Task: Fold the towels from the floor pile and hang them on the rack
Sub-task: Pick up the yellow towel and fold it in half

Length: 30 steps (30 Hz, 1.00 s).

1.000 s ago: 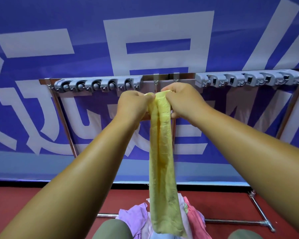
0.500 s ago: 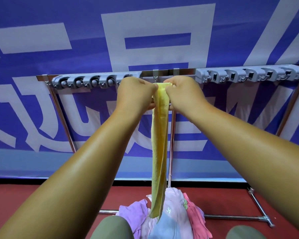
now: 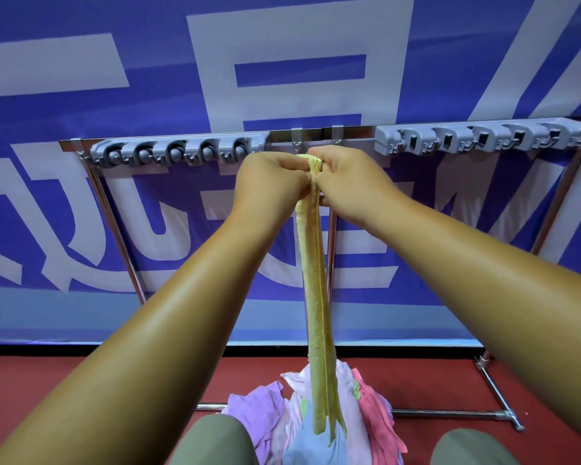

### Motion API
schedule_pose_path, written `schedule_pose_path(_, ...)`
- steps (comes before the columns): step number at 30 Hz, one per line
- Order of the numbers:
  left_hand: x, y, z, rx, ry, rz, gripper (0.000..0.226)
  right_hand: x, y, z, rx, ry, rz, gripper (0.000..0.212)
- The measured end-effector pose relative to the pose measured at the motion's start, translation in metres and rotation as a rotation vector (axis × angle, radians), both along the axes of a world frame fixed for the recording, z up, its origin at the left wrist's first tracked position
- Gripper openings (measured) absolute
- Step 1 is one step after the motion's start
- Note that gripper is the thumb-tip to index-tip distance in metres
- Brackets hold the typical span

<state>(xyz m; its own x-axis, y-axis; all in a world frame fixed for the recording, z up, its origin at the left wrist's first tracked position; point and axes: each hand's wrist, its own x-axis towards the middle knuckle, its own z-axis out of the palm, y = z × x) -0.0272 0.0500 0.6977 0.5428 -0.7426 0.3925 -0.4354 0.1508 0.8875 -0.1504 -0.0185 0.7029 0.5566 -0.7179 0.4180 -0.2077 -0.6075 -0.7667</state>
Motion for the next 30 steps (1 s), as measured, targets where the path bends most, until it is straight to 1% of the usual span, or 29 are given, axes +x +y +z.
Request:
schedule_pose_path(2,0.002,-0.001,-0.002,-0.034,-0.032,0.04,0.016,-0.005,0.005,0.004,0.032,-0.017,0.026,0.053)
schedule_pose_path(5,0.004,-0.005,-0.005,-0.072,-0.017,0.042,0.012,-0.009,0.001,0.005,0.147,-0.121,0.079,0.039)
schedule_pose_path(7,0.008,-0.008,-0.008,-0.066,-0.03,0.047,0.02,-0.009,-0.002,0.004,0.184,-0.16,0.084,0.036)
schedule_pose_path(9,0.013,-0.01,-0.013,-0.053,-0.065,0.087,0.032,-0.008,-0.005,0.004,0.17,-0.158,0.05,0.032)
schedule_pose_path(12,0.021,-0.008,-0.02,-0.009,-0.062,0.114,0.052,-0.006,-0.008,0.002,0.152,-0.173,0.026,0.031)
schedule_pose_path(14,0.025,-0.002,-0.022,0.022,0.016,0.024,0.062,-0.007,-0.011,0.002,0.154,-0.198,0.022,0.031)
schedule_pose_path(15,0.027,0.001,-0.023,0.035,0.086,-0.078,0.058,-0.008,-0.012,0.002,0.167,-0.216,0.036,0.03)
schedule_pose_path(17,0.027,0.008,-0.023,0.097,0.211,-0.298,0.037,-0.008,-0.015,0.003,0.19,-0.255,0.069,0.029)
schedule_pose_path(18,0.026,0.012,-0.024,0.147,0.245,-0.367,0.032,-0.008,-0.016,0.003,0.191,-0.272,0.075,0.029)
schedule_pose_path(19,0.024,0.014,-0.026,0.199,0.247,-0.408,0.032,-0.008,-0.018,0.005,0.192,-0.289,0.074,0.029)
schedule_pose_path(21,0.022,0.015,-0.032,0.268,0.203,-0.448,0.033,-0.008,-0.021,0.007,0.212,-0.324,0.066,0.029)
schedule_pose_path(23,0.019,0.014,-0.036,0.275,0.186,-0.458,0.031,-0.009,-0.024,0.01,0.258,-0.362,0.052,0.029)
schedule_pose_path(27,0.01,0.011,-0.032,0.197,0.209,-0.451,0.03,-0.014,-0.033,0.008,0.37,-0.441,0.019,0.024)
schedule_pose_path(30,0.006,0.009,-0.025,0.135,0.21,-0.413,0.033,-0.019,-0.036,-0.005,0.503,-0.452,0.099,0.021)
